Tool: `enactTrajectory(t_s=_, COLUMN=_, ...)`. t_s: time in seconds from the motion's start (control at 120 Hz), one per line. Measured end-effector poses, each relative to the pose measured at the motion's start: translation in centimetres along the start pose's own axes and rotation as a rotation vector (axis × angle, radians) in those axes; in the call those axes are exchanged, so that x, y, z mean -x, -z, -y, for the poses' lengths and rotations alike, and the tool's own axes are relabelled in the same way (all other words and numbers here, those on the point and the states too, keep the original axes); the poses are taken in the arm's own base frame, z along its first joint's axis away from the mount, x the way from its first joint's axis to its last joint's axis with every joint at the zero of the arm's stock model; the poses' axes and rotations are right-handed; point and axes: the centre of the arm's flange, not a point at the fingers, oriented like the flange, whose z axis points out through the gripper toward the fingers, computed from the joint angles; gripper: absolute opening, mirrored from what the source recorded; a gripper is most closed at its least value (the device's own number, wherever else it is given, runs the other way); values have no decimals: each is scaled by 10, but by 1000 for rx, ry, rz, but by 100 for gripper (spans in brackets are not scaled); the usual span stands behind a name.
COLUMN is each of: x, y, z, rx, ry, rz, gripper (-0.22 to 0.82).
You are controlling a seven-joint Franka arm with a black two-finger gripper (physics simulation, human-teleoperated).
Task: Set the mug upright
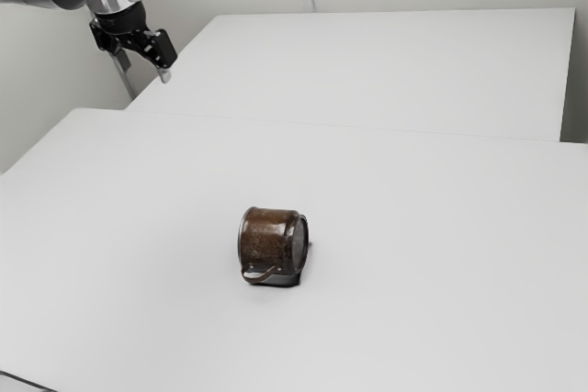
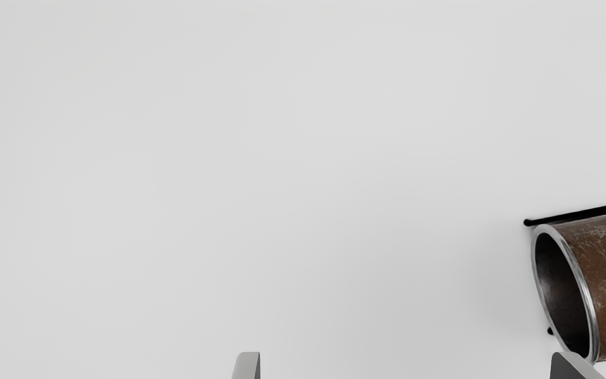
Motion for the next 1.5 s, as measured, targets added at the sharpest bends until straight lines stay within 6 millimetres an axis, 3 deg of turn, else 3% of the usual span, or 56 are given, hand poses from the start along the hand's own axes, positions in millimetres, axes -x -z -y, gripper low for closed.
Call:
enactTrajectory(t_s=0.2, x=0, y=-9, z=1, rx=4, ry=6, rz=16, gripper=60)
enactTrajectory(t_s=0.4, x=7, y=-39, z=-5, rx=144, ry=41, rz=75, gripper=60)
enactTrajectory(t_s=0.55, x=25, y=-96, z=-13, rx=376, ry=129, rz=185, gripper=60)
enactTrajectory(t_s=0.733, x=60, y=-170, z=-3, rx=599, ry=292, rz=325, gripper=60)
enactTrajectory(t_s=0.908, x=83, y=-226, z=11, rx=764, ry=452, rz=408, gripper=60)
enactTrajectory(t_s=1.025, x=81, y=-255, z=15, rx=828, ry=521, rz=442, gripper=60)
enactTrajectory(t_s=1.192, x=60, y=-273, z=-33, rx=870, ry=481, rz=488, gripper=60)
enactTrajectory(t_s=1.375, x=52, y=-302, z=-38, rx=912, ry=521, rz=511, gripper=60)
enactTrajectory(t_s=1.5, x=40, y=-310, z=-45, rx=934, ry=528, rz=497, gripper=60)
